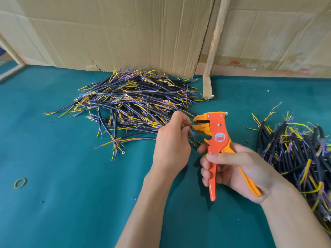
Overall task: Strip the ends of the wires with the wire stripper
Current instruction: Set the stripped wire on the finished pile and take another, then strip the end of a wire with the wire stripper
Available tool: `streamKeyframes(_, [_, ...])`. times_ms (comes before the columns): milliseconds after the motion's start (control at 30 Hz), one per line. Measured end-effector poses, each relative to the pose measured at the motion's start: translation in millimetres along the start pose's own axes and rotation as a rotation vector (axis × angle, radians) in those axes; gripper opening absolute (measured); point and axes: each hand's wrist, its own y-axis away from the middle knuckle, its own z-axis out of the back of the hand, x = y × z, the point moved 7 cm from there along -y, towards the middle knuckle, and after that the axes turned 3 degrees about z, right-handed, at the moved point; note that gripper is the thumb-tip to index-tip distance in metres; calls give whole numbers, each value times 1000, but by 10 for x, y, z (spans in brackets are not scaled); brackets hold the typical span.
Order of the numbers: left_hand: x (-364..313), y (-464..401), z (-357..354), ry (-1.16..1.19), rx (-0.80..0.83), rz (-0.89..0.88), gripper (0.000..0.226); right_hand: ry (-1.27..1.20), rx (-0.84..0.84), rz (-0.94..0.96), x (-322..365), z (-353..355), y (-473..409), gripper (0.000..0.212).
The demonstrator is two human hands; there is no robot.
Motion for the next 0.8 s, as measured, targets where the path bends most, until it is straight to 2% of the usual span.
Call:
streamKeyframes(267, [8,-10,17,-3,-9,-3,20,16,-6,14,17,-16,-15,15])
streamKeyframes(800, [28,117,45,18,-95,-36,20,51,-11,-15,-4,-40,-17,23])
